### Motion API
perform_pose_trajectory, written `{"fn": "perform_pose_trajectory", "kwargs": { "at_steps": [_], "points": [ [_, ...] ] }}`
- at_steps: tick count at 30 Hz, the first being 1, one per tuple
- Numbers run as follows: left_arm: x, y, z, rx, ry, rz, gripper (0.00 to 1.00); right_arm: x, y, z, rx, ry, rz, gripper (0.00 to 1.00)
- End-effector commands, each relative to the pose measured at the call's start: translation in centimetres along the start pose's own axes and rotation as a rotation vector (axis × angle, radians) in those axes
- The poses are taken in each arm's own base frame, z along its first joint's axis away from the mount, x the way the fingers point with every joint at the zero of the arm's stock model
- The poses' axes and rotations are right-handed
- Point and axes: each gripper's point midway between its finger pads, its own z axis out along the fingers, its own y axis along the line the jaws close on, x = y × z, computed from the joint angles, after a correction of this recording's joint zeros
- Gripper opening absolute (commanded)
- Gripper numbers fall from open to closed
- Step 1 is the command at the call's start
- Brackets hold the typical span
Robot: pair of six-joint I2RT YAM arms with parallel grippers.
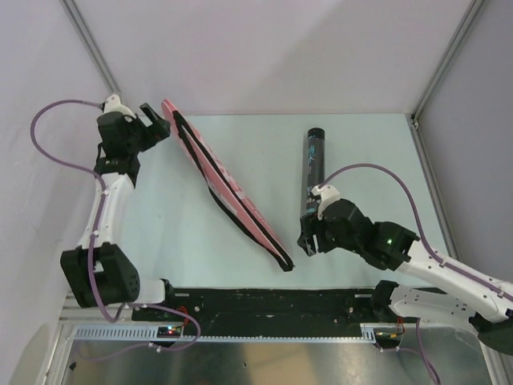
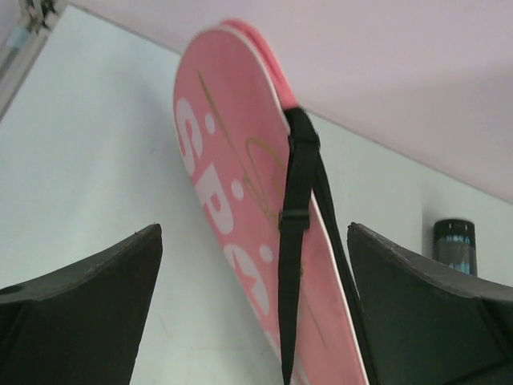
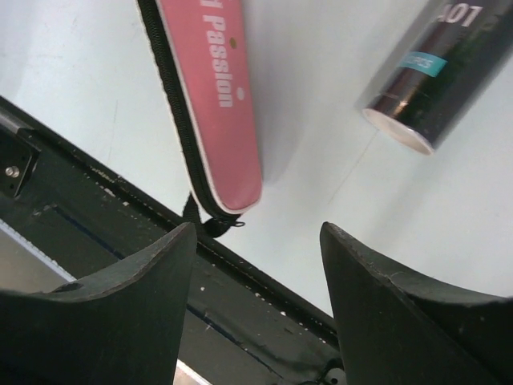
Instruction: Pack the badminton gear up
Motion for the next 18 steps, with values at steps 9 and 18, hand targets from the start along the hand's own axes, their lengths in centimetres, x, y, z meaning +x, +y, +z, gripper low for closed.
{"fn": "perform_pose_trajectory", "kwargs": {
  "at_steps": [9,18],
  "points": [
    [10.1,-8.1,-7.6,0.246,0.183,0.099,1.00,-5.5,5.8,1.4,-0.177,-0.184,0.017,0.66],
    [12.6,-12.6,-3.0,0.327,0.251,0.050,1.00,-6.8,5.2,2.8,-0.162,-0.211,0.020,0.66]
  ]
}}
